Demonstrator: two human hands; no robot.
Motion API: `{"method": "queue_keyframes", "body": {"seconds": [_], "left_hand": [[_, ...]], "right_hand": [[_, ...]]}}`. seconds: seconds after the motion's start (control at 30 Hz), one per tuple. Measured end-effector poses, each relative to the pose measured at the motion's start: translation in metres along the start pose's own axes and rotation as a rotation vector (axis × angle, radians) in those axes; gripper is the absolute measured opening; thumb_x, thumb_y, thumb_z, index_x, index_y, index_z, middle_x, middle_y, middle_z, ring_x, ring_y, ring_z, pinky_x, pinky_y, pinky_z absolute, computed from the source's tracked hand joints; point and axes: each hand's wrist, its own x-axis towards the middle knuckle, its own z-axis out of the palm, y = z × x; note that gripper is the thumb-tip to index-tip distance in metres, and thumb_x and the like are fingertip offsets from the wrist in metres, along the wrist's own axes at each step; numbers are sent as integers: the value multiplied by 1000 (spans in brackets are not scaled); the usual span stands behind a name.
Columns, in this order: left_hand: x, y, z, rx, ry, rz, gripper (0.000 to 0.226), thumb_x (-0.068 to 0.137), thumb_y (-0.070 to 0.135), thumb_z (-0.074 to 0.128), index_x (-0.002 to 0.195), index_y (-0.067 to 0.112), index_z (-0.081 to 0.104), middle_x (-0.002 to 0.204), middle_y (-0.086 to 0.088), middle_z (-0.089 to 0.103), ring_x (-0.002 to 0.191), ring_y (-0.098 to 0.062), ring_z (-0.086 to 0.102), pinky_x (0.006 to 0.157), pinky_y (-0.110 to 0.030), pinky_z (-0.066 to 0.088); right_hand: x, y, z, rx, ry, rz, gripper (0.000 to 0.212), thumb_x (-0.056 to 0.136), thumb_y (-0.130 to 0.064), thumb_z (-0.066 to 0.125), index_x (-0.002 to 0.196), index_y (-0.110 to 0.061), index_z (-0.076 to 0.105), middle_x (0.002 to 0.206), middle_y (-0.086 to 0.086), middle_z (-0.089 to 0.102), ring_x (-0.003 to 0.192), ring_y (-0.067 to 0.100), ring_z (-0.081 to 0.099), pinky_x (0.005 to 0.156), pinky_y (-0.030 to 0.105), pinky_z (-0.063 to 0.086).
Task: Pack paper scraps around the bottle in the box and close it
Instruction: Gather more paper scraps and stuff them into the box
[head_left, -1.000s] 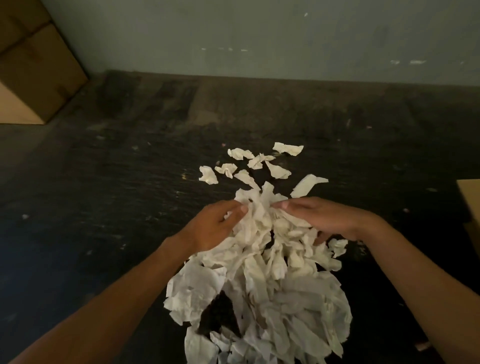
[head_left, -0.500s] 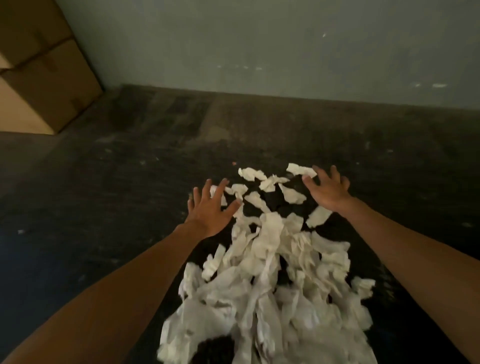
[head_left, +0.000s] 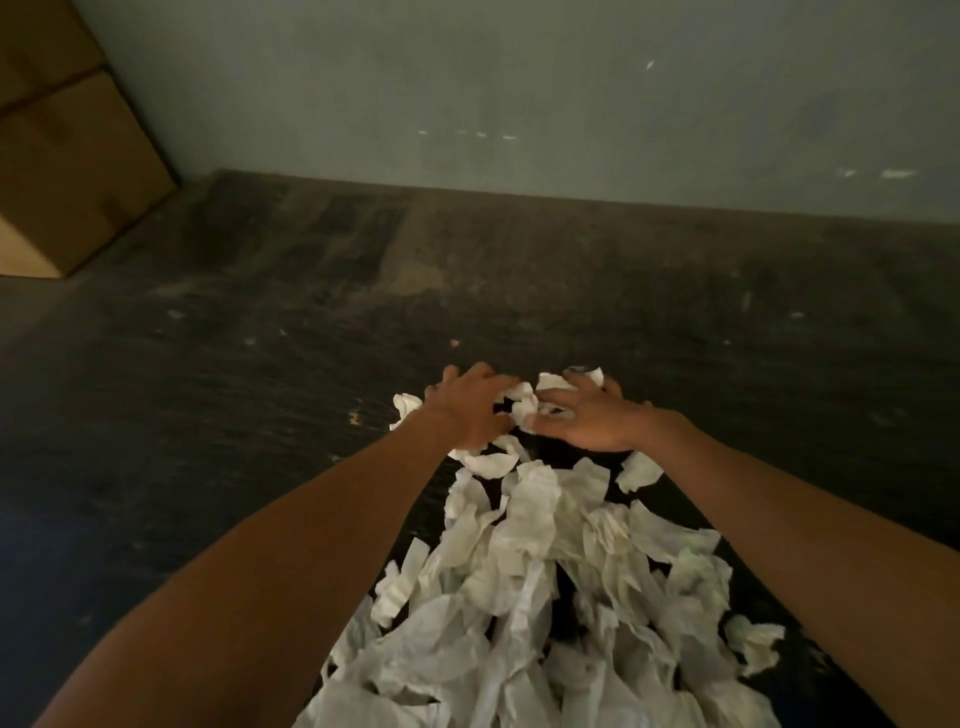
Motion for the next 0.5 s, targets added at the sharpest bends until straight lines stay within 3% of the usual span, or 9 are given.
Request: {"method": "queue_keyframes", "body": {"seconds": [0.1, 0.23, 0.3, 0.4, 0.5], "left_hand": [[-23, 9, 1, -19, 133, 58, 41, 92, 28, 57, 133, 28, 51, 134, -6, 48, 123, -34, 47, 100, -49, 43], [-53, 11, 7, -203, 74, 82, 29, 92, 12, 56, 121, 17, 59, 121, -10, 55, 108, -27, 58, 93, -38, 48], [-73, 13, 5, -253, 80, 107, 29, 93, 13, 55, 122, 18, 58, 120, -10, 56, 108, -26, 57, 94, -37, 47], [-106, 9, -6, -345, 127, 138, 28, 94, 21, 59, 122, 20, 58, 118, -6, 59, 105, -21, 58, 94, -37, 48], [-147, 7, -18, -403, 174, 209, 24, 94, 30, 60, 116, 22, 60, 109, 1, 63, 95, -14, 60, 87, -34, 51]], "right_hand": [[-24, -13, 14, -83, 109, -65, 65, 83, -61, 57, 141, -51, 29, 159, -3, 12, 143, 37, 9, 108, 71, 16], [-49, -21, 28, -41, 210, -157, 40, 94, -33, 51, 134, -40, 48, 134, 4, 43, 128, 33, 38, 103, 53, 38], [-69, -22, 26, 79, 190, -229, 27, 95, -27, 52, 119, -35, 59, 111, 1, 52, 112, 26, 53, 94, 40, 46], [-104, -22, 19, 190, 178, -307, 22, 92, -16, 58, 89, -38, 59, 92, -9, 53, 92, 14, 58, 81, 30, 46], [-142, -21, 17, 224, 202, -375, 23, 92, -12, 57, 88, -34, 61, 96, -5, 56, 92, 12, 57, 80, 27, 43]]}}
